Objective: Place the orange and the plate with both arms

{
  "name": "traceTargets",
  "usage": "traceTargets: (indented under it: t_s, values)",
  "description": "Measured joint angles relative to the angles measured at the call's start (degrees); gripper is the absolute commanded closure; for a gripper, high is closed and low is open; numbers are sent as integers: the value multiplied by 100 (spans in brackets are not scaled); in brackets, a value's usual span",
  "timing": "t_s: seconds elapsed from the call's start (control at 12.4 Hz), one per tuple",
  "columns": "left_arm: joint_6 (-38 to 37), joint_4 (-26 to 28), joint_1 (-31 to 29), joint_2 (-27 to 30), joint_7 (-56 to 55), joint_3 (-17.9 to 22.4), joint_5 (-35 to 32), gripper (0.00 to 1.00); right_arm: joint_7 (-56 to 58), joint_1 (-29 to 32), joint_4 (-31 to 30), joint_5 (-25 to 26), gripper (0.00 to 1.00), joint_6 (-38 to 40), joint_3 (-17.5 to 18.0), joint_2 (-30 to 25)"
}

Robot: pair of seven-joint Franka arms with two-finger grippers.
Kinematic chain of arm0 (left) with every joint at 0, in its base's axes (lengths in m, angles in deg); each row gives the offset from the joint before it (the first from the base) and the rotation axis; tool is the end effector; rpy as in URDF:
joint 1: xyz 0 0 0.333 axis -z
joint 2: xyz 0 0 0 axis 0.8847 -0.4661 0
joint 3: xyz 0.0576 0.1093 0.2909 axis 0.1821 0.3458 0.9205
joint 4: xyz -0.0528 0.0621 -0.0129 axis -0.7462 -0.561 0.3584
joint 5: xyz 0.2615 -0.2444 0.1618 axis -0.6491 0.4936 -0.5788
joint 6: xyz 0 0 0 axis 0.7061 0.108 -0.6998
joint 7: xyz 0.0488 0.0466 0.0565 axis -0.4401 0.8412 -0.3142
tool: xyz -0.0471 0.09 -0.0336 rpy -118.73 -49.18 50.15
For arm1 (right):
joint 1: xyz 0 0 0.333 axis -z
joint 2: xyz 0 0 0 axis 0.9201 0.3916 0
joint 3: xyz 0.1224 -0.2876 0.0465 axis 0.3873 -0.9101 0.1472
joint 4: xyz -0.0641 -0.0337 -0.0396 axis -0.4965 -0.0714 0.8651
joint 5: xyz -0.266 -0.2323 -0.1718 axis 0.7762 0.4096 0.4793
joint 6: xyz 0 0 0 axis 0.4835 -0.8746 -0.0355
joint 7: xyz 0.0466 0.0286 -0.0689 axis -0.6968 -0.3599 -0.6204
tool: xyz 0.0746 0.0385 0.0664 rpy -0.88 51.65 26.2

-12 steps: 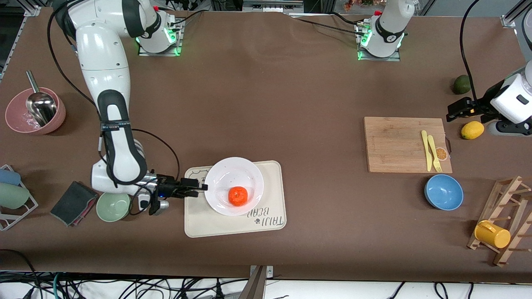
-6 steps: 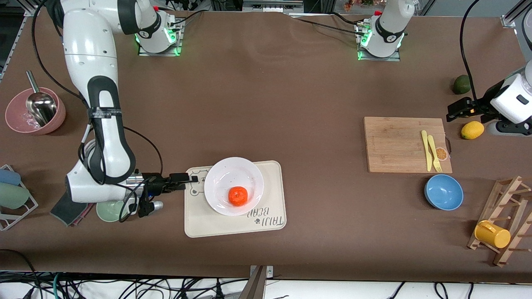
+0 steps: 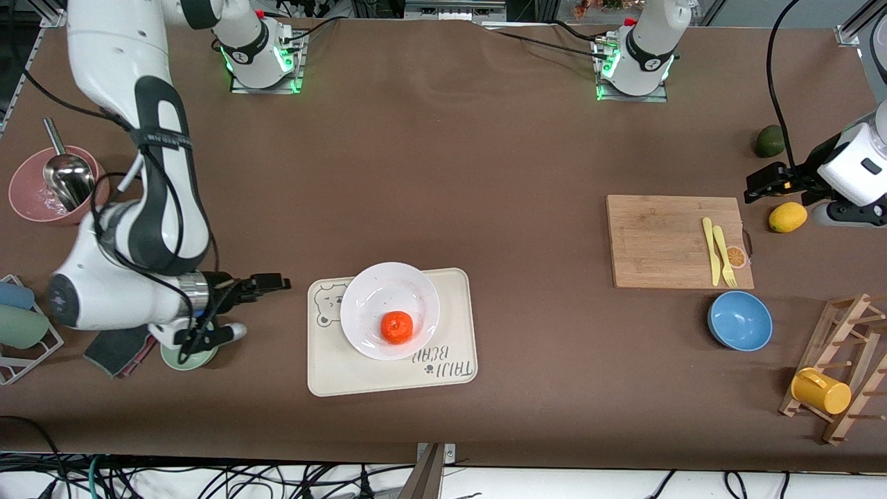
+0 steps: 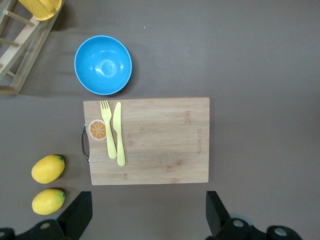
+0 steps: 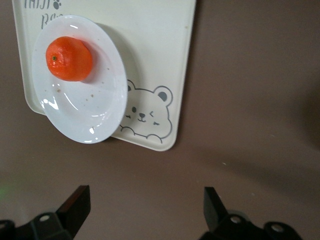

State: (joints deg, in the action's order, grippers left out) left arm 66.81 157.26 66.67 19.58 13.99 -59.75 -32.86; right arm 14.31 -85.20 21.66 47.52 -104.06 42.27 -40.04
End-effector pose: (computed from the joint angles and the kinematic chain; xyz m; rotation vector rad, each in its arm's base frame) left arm 0.5724 0.0210 0.5489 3.1388 -0.0361 -0.1244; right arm 0.7151 0.1074 0.3572 -2.7753 -0.3455 0.2599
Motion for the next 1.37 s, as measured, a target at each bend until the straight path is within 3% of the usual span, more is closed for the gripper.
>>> traceTargets:
  t_s: [0.48, 0.72, 0.97, 1.37]
  values:
    - [0, -2, 0, 0, 0, 0, 0, 0, -635, 3, -529, 1902, 0, 726, -133, -1628]
    - [0, -2, 0, 0, 0, 0, 0, 0, -813, -3, -852, 2293, 0, 1241, -135, -2459]
    - [0, -2, 0, 0, 0, 0, 0, 0, -835, -4, -1777, 2502, 0, 1097, -129, -3300]
    - [0, -2, 0, 0, 0, 0, 0, 0, -837, -27, -2120, 2724, 0, 918, -72, -3538]
